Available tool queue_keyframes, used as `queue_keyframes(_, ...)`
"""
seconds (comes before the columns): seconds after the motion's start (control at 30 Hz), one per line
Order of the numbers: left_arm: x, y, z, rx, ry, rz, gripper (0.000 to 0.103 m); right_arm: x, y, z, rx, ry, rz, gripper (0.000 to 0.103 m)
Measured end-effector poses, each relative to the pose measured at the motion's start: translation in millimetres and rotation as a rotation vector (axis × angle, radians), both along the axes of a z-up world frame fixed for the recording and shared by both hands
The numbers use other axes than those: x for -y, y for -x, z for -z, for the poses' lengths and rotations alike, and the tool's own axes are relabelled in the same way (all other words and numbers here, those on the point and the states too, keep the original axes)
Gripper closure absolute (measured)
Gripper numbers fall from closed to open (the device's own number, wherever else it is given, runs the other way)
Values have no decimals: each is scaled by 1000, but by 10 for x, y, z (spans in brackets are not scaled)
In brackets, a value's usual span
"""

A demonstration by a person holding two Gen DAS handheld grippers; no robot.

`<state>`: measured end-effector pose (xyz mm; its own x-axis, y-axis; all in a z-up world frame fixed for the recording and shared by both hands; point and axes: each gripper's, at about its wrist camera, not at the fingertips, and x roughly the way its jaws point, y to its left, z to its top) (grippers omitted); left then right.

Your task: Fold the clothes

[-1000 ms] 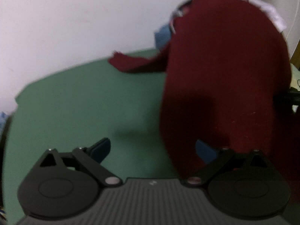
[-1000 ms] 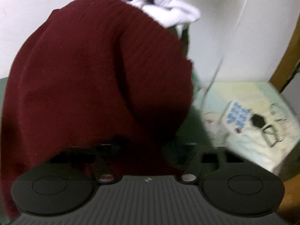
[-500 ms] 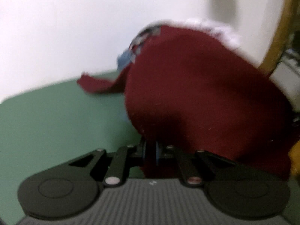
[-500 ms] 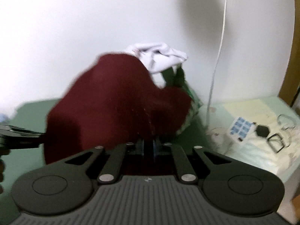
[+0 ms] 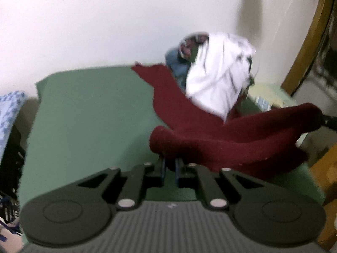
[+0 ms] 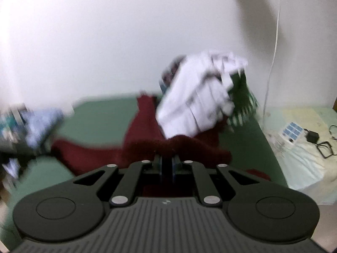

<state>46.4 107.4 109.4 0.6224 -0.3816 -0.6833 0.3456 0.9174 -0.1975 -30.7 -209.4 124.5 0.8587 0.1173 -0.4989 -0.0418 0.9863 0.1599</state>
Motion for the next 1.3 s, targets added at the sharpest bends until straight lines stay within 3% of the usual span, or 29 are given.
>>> queue_keyframes(0.03, -104, 107, -159, 65, -8, -18, 103, -30, 46, -133, 45, -35, -9, 96)
queue_keyframes(0.17, -560, 463, -802, 291, -36, -67, 102, -266, 115, -636, 207, -147, -41, 95)
queue_keyframes(0.27, -791, 500, -1021, 322, -81, -94, 100, -516, -111, -693, 246, -117, 12, 94)
queue_keyframes(0.3, -819, 492, -993, 308, -92, -82, 96, -595, -225, -625, 213, -45, 67, 94)
queue_keyframes(0.33, -832, 506, -900, 286, -108, -67, 77, -672, -347, -532, 162, 46, 131, 94)
queue_keyframes(0.37, -845, 520, -807, 265, -123, -52, 58, -730, -460, -397, 71, 132, 209, 91)
queue_keyframes(0.43, -863, 552, -566, 216, -160, -18, 38, -752, -588, 18, -190, 246, 300, 90)
queue_keyframes(0.53, -848, 579, -117, 128, -220, 22, 35, -654, -365, 649, -454, 207, 234, 90)
queue_keyframes(0.63, -923, 516, 199, 40, -229, 46, 34, -526, -73, 995, -578, 154, 236, 90)
queue_keyframes(0.73, -824, 248, 311, 17, -215, 54, 34, -267, -13, 898, -515, 52, 330, 85)
queue_keyframes(0.8, -690, 40, 307, 37, -200, 62, 32, -76, -93, 749, -403, -35, 399, 69)
queue_keyframes(0.87, -435, -231, 326, 70, -185, 57, 23, 46, -270, 637, -295, -77, 448, 50)
queue_keyframes(0.9, -284, -386, 355, 75, -181, 60, 20, 63, -424, 650, -273, -72, 439, 48)
queue_keyframes(1.0, 193, -848, 509, 65, -196, 55, 17, 122, -945, 789, -246, -49, 387, 46)
queue_keyframes(1.13, 609, -1461, 855, -40, -218, -2, 20, 271, -1558, 1205, -301, -42, 309, 40)
queue_keyframes(1.2, 738, -1708, 1048, -95, -230, -31, 27, 332, -1669, 1416, -373, -53, 273, 54)
queue_keyframes(1.23, 781, -1786, 1140, -114, -241, -34, 33, 309, -1608, 1503, -407, -70, 234, 92)
queue_keyframes(1.27, 824, -1863, 1232, -133, -252, -38, 50, 315, -1566, 1574, -423, -88, 201, 94)
queue_keyframes(1.3, 860, -1936, 1318, -153, -261, -43, 58, 327, -1515, 1577, -412, -83, 173, 94)
